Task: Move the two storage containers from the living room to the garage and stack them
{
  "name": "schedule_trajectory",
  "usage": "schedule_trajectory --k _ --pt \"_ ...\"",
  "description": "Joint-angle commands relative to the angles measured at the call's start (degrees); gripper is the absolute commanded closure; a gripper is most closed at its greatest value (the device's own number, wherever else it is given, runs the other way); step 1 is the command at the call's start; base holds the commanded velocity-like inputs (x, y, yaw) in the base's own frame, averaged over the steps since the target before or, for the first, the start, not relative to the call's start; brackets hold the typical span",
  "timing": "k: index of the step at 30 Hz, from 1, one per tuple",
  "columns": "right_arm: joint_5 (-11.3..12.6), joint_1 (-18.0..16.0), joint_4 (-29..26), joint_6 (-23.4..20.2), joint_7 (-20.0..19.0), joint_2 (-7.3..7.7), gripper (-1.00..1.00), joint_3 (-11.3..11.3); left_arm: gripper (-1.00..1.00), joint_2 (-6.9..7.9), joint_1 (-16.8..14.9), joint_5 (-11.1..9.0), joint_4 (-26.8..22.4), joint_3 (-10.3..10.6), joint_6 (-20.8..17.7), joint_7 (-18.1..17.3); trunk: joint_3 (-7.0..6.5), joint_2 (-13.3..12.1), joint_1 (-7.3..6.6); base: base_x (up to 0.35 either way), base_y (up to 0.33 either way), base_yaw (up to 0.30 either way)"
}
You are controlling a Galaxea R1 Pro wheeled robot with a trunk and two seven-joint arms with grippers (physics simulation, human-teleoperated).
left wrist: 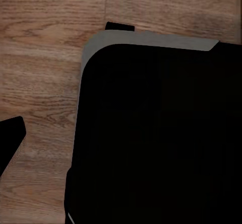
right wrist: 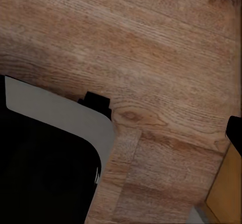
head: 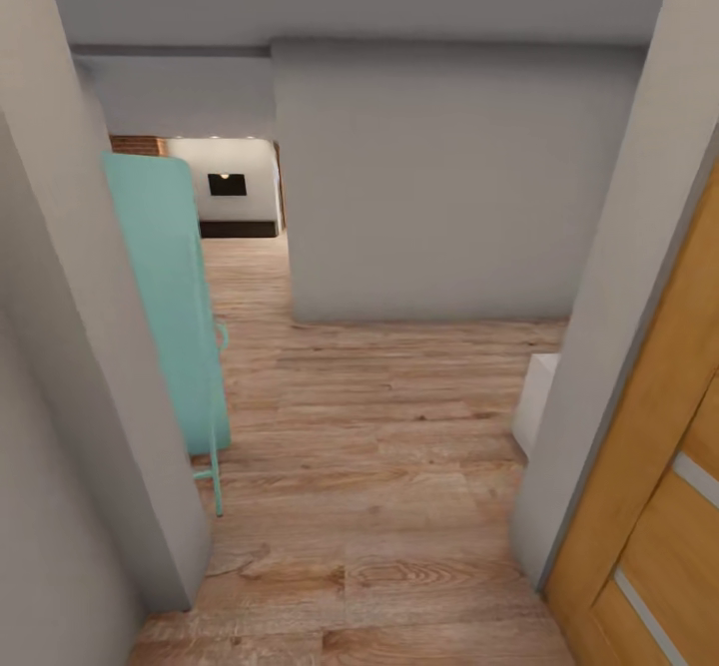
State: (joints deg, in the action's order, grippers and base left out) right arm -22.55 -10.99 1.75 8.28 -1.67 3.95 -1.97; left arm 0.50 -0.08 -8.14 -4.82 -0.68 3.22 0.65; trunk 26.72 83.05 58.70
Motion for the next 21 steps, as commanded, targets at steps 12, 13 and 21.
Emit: schedule_trajectory --k 12,13,21 --pt "-0.22 -0.08 0.18 0.57 -0.09 -0.01 -1.00 -0.22 -1.00 0.01 -0.01 -0.32 -0.01 -0.02 0.09 0.05 0.05 0.02 0.03 0.324 0.000 0.000" --pt "-0.22 -0.08 0.18 0.60 -0.09 0.00 -1.00 -0.22 -1.00 -0.02 -0.01 -0.34 0.00 -0.02 0.08 0.05 0.05 0.02 0.03 0.324 0.000 0.000" --pt "-0.18 -0.08 0.18 0.67 -0.09 0.02 -1.00 -0.22 -1.00 -0.01 -0.01 -0.38 0.00 -0.02 0.05 0.05 0.05 0.02 0.03 0.324 0.000 0.000"
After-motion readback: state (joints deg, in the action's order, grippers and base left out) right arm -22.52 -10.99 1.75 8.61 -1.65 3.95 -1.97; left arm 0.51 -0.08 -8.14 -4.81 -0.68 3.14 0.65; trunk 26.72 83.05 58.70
